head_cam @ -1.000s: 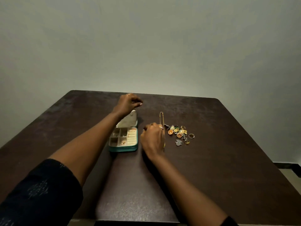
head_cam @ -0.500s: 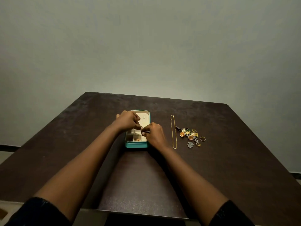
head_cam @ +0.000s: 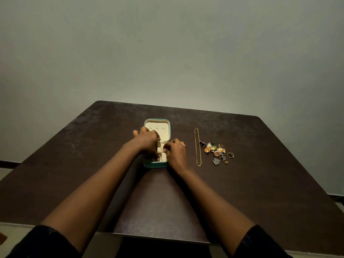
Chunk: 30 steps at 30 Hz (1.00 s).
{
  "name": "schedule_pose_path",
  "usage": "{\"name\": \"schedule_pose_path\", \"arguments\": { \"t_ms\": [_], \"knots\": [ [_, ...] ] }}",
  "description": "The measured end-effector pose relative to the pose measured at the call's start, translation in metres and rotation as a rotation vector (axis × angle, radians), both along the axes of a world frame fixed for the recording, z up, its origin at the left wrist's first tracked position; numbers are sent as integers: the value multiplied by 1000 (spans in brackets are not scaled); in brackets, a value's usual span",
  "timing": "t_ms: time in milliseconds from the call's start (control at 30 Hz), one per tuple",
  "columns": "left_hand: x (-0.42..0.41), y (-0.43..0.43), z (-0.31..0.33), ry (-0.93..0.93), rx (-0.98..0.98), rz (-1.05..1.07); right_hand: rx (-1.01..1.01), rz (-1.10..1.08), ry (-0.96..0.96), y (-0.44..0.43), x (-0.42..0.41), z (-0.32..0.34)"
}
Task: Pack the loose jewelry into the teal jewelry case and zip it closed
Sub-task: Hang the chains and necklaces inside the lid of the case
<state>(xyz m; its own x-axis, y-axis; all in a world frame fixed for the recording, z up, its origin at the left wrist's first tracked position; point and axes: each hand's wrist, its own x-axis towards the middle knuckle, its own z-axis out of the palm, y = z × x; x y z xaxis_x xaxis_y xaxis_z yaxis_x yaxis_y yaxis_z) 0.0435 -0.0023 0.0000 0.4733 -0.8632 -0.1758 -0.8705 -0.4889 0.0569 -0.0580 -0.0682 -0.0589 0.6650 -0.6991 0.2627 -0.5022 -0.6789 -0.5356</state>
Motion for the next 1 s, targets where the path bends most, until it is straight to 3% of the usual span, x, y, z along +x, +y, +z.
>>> {"name": "schedule_pose_path", "arguments": {
  "t_ms": [367,600,700,833,1000],
  "knots": [
    [-11,2,-3,-86,23,-41,25,3,-16,-2,-1,1],
    [9,8,6,234,-142,41,113,18,3,-6,-4,14],
    [13,10,16,506,-253,55,141,40,14,-8,-3,18],
    [10,13,30,661,-369,41,255,41,-175,-7,-4,24],
    [10,14,35,748,-466,45,743,133,-522,-3,-1,31]
  ]
}}
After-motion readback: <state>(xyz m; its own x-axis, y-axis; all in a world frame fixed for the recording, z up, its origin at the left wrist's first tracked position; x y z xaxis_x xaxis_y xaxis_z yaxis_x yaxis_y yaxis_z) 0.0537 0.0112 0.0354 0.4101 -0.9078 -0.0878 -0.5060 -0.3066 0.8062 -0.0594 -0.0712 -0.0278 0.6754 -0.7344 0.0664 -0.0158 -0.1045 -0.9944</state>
